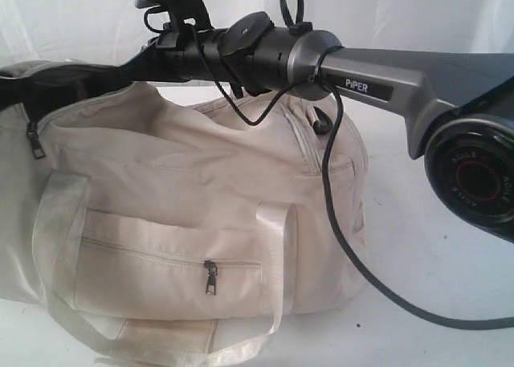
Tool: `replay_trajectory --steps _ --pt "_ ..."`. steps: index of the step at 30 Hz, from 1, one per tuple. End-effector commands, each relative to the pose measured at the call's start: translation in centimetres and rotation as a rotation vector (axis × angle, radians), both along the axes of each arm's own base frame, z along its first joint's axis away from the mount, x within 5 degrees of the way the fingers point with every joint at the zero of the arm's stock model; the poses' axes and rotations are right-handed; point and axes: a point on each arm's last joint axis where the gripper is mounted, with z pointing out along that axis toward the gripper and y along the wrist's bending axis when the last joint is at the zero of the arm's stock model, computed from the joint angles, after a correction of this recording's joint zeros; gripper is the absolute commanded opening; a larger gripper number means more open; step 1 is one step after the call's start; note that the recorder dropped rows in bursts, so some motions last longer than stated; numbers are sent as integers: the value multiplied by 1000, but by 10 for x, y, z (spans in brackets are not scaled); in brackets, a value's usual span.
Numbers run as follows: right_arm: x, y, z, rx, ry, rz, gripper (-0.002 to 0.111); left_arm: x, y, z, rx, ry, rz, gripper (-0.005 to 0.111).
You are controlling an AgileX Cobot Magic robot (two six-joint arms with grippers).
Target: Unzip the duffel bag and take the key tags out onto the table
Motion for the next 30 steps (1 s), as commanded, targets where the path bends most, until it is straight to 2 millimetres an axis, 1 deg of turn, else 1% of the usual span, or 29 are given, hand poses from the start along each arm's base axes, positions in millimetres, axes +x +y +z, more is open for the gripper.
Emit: replay_trajectory --steps 1,2,4,6,8,11,14,15,16,17,19,21,22,23,24,25,26,27,28,30 --pt "20 -18 3 8 -42 -100 0 -4 22 16 26 -82 219 0" --pt "19 -18 4 7 -35 -83 0 -4 26 16 25 -86 268 0" --pt "15 -16 6 3 -17 -43 0 -5 31 17 51 -91 313 0" --pt "10 -15 11 1 -8 -3 0 -5 31 17 128 -91 297 0" --pt "7 -16 16 -1 -8 19 0 -5 31 17 169 -90 276 0" --pt "-1 -16 29 -1 -6 77 0 -4 28 16 242 -88 229 0" --pt "-10 -18 41 -15 -8 146 0 -4 22 15 306 -89 140 0" --pt "-15 -18 46 -32 -13 181 0 -4 17 15 330 -91 74 0" --pt "-17 -19 48 -33 -10 195 0 -4 16 14 338 -93 56 0" --pt "-20 -19 51 -36 -2 219 0 -4 10 14 353 -100 -20 0" --pt "-25 -19 54 -40 15 262 0 -5 3 13 351 -106 -101 0" --pt "-29 -19 55 -47 30 295 0 -6 -1 13 414 -120 -161 9" --pt "-30 -19 56 -47 32 304 0 -6 -2 13 438 -126 -181 22" --pt "-31 -19 56 -48 33 306 0 -7 -3 12 440 -128 -193 30" --pt "-31 -20 58 -48 30 309 0 -7 -3 12 447 -130 -202 48" --pt "-32 -20 59 -47 29 311 0 -7 -4 12 447 -130 -204 58" --pt "-33 -21 62 -45 26 315 0 -7 -4 12 446 -130 -206 72" --pt "-34 -21 65 -43 23 319 0 -7 -5 12 442 -132 -217 77" --pt "-35 -22 67 -41 20 321 0 -8 -7 12 437 -134 -239 79" --pt "-37 -23 73 -36 12 325 0 -10 -13 12 422 -142 -305 79"
